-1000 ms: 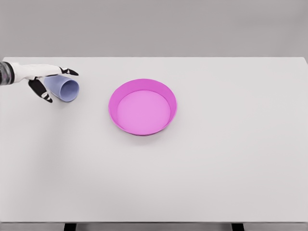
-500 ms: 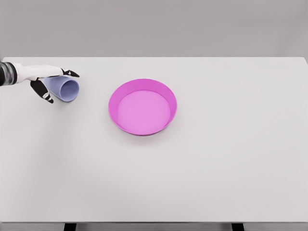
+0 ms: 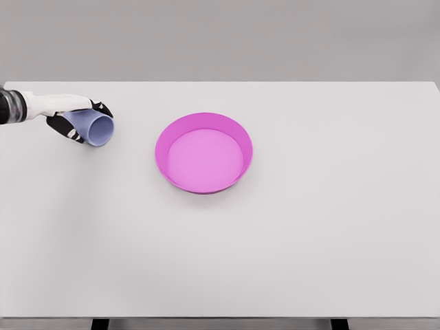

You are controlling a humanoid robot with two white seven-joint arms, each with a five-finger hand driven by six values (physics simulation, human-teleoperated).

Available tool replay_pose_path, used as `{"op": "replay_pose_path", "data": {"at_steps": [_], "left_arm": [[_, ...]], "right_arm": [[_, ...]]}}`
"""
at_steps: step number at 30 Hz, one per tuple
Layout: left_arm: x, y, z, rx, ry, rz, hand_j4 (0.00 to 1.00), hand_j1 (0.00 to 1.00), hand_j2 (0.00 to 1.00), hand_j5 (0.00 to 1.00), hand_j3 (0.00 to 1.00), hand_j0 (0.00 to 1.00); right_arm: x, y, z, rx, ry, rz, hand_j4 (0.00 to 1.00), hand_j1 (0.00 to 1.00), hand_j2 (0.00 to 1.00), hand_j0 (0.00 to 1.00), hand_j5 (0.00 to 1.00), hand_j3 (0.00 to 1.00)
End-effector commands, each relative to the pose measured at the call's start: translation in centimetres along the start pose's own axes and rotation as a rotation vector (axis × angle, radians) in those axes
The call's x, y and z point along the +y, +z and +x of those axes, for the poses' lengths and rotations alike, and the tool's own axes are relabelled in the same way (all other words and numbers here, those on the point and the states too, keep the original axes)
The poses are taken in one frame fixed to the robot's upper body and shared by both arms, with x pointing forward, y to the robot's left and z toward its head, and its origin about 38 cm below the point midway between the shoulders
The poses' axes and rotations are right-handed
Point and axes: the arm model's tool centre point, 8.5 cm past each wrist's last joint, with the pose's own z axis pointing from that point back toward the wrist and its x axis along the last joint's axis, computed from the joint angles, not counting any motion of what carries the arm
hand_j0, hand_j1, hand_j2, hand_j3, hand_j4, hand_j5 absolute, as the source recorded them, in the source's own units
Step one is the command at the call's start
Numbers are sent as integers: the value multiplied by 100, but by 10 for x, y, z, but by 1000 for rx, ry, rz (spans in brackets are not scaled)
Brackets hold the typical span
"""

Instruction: Flip the cup with left arm and place it on the plate

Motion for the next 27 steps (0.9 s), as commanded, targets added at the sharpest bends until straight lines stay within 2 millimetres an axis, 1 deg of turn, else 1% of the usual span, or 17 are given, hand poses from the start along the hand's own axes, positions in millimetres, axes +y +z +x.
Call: {"op": "replay_pose_path", "data": {"at_steps": [1,4,6,8,10,13,17,18,20,21,25,26,27], "left_arm": [[2,1,1,-8,7,10,65,65,65,65,65,65],[5,2,5,-55,61,57,64,64,64,64,64,64],[11,1,13,-98,80,88,64,64,64,64,64,64],[11,-2,21,-135,93,103,63,63,63,63,63,63],[13,-1,23,-158,119,125,61,61,61,61,61,61],[20,-2,33,-214,149,161,59,59,59,59,59,59],[23,-3,39,-268,208,202,59,59,59,59,59,59],[23,-4,42,-287,220,210,59,59,59,59,59,59],[27,-6,62,-383,250,245,56,56,56,56,56,56],[29,-6,67,-413,270,261,55,55,55,55,55,55],[35,-5,79,-499,338,309,54,54,54,54,54,54],[31,-7,80,-519,370,315,54,54,54,54,54,54],[31,-7,82,-536,393,326,54,54,54,54,54,54]], "right_arm": [[0,0,0,0,0,0,100,100,100,100,100,100],[0,0,0,0,0,0,100,100,100,100,100,100],[0,0,0,0,1,0,100,100,100,100,100,100],[0,0,0,0,1,0,100,100,100,100,100,100],[0,0,0,0,1,0,100,100,100,100,100,100],[0,0,0,0,1,0,100,100,100,100,100,100],[0,0,0,0,1,0,100,100,100,100,100,100],[0,0,0,0,0,0,100,100,100,100,100,100],[0,0,0,0,0,0,100,100,100,100,100,100],[0,0,0,0,0,0,100,100,100,100,100,100],[0,0,0,0,1,0,100,100,100,100,100,100],[0,0,0,0,1,0,100,100,100,100,100,100],[0,0,0,0,0,0,100,100,100,100,100,100]]}}
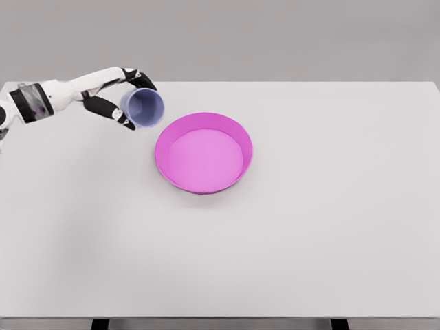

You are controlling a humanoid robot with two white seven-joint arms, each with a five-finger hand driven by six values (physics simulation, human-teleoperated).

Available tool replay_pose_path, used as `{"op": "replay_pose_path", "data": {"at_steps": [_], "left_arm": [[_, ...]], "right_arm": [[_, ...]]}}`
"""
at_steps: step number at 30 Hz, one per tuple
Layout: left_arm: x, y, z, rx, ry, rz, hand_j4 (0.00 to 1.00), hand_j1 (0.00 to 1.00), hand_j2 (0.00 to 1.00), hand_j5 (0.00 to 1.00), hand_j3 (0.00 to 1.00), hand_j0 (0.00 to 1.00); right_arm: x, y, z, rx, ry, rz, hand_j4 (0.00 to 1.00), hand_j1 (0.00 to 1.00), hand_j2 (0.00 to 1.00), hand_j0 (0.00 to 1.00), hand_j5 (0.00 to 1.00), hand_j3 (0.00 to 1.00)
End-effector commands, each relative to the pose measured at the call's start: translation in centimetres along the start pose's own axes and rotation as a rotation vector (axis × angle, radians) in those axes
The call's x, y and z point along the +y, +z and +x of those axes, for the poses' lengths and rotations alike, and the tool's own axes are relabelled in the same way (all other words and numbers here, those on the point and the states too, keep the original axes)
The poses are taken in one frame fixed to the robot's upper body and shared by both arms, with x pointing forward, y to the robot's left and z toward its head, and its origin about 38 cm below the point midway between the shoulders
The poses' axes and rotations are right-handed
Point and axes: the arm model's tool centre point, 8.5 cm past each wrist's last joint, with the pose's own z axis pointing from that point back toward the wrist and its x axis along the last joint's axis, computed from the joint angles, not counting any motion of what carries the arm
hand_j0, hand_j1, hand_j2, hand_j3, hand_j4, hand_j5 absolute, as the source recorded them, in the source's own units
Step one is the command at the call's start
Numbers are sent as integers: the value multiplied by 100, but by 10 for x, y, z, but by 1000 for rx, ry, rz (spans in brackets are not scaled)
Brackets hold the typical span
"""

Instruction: Flip the cup with left arm and place it on the plate

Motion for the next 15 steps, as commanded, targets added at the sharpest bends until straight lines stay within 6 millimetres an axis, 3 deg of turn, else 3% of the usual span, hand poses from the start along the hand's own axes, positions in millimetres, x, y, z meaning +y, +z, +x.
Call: {"op": "replay_pose_path", "data": {"at_steps": [1,4,8,12,15], "left_arm": [[5,-6,11,-74,65,53,54,54,54,54,54,54],[6,-18,44,-241,148,93,52,52,52,52,52,52],[2,-20,49,-300,224,125,50,50,50,50,50,50],[-16,-30,69,-391,305,101,49,49,49,49,49,49],[-38,-43,77,-420,470,71,48,48,48,48,48,48]], "right_arm": [[0,0,0,0,1,0,100,100,100,100,100,100],[0,0,0,0,0,0,100,100,100,100,100,100],[0,0,0,0,1,0,100,100,100,100,100,100],[0,0,0,0,1,0,100,100,100,100,100,100],[0,0,0,0,0,0,100,100,100,100,100,100]]}}
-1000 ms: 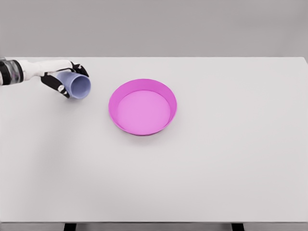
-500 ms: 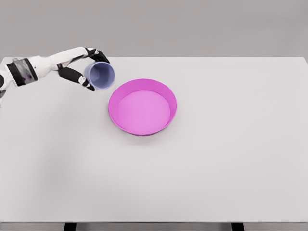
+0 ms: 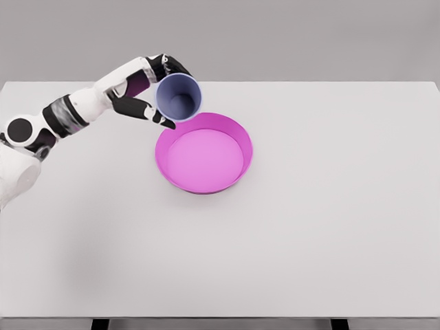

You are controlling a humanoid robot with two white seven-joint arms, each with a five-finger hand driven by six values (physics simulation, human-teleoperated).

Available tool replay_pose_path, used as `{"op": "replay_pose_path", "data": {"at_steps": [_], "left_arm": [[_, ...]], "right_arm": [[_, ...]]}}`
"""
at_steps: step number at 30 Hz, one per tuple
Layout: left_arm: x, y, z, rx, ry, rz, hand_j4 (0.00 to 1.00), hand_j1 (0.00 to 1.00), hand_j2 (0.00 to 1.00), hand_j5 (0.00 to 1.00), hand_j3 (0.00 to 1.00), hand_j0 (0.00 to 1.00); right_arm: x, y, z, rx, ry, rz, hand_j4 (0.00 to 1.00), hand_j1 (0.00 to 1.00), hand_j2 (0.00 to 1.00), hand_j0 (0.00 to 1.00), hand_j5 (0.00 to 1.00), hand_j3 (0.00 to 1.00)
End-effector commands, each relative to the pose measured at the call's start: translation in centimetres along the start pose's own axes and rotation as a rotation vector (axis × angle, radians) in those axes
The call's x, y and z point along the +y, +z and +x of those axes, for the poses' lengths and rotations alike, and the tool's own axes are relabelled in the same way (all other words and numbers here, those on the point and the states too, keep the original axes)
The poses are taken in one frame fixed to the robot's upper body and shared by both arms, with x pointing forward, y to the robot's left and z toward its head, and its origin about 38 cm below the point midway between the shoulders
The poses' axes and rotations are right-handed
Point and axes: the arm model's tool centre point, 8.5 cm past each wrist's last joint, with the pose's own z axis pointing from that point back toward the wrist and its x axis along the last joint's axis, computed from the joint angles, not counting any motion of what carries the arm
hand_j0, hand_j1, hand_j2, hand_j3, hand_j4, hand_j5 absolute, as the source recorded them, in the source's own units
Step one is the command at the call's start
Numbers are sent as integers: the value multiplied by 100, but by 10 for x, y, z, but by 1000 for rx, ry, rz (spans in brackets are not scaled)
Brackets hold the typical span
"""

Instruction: Flip the cup with left arm and place it on the plate

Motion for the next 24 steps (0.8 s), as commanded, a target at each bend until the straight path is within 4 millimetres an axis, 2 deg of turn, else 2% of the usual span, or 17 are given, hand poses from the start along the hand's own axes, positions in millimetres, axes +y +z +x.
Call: {"op": "replay_pose_path", "data": {"at_steps": [1,3,6,11,16,19,24], "left_arm": [[-8,-14,9,-37,101,0,49,49,49,49,49,49],[-22,-20,-3,-23,159,-6,49,49,49,49,49,49],[-31,-21,-15,33,282,0,49,49,49,49,49,49],[-49,-14,-35,86,421,15,50,50,50,50,50,50],[-50,-10,-42,144,452,12,51,51,51,51,51,51],[-48,-4,-54,208,472,27,51,51,51,51,51,51],[-53,-8,-61,234,490,21,50,50,50,50,50,50]], "right_arm": [[0,0,0,0,1,0,100,100,100,100,100,100],[0,0,0,0,1,0,100,100,100,100,100,100],[0,0,0,0,-1,0,100,100,100,100,100,100],[0,0,0,0,1,0,100,100,100,100,100,100],[0,0,0,0,1,0,100,100,100,100,100,100],[0,0,0,0,1,0,100,100,100,100,100,100],[0,0,0,0,1,0,100,100,100,100,100,100]]}}
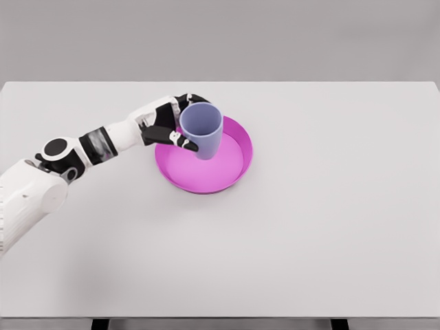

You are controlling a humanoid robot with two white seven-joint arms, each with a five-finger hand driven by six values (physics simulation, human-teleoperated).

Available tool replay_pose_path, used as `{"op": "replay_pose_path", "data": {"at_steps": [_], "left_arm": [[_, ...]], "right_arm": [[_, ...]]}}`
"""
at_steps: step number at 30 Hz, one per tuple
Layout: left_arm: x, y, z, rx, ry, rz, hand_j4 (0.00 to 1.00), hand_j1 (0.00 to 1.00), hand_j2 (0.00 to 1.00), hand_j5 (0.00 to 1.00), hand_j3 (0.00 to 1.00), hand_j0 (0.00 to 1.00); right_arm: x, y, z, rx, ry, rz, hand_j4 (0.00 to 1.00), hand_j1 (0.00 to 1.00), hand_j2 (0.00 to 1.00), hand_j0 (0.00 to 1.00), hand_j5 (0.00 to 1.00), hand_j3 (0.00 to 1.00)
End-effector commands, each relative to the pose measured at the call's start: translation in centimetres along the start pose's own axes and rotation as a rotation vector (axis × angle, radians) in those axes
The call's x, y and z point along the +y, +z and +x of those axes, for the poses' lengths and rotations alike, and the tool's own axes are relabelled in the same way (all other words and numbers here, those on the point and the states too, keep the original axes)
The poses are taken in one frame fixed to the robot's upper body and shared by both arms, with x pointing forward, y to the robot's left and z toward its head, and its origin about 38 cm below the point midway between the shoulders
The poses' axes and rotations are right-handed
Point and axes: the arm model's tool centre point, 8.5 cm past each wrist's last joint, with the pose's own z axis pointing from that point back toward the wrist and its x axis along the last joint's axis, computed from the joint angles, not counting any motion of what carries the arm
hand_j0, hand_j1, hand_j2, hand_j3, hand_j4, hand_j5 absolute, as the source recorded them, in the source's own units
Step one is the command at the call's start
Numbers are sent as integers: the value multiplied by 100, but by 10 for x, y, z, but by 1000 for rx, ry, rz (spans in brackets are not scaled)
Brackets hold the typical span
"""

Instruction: Flip the cup with left arm and place it on the plate

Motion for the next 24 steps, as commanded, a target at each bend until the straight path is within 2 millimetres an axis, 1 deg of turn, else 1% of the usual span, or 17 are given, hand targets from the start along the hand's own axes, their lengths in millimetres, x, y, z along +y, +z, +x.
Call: {"op": "replay_pose_path", "data": {"at_steps": [1,7,11,13,16,19,22,24], "left_arm": [[0,-1,-3,11,12,3,50,50,50,50,50,50],[0,-1,-2,11,9,3,50,50,50,50,50,50],[-4,-9,-1,13,-16,-14,50,50,50,50,50,50],[-1,-9,0,18,-19,-7,50,50,50,50,50,50],[9,-8,-3,28,-14,24,50,50,50,50,50,50],[5,-14,-8,43,-25,15,50,50,50,50,50,50],[7,-14,-12,48,-19,23,51,51,51,51,51,51],[6,-14,-11,48,-20,21,63,63,63,63,63,63]], "right_arm": [[0,0,0,0,1,0,100,100,100,100,100,100],[0,0,0,0,1,0,100,100,100,100,100,100],[0,0,0,0,-1,0,100,100,100,100,100,100],[0,0,0,-1,-1,0,100,100,100,100,100,100],[0,0,0,0,1,0,100,100,100,100,100,100],[0,0,0,0,1,0,100,100,100,100,100,100],[0,0,0,0,-1,0,100,100,100,100,100,100],[0,0,0,0,-1,0,100,100,100,100,100,100]]}}
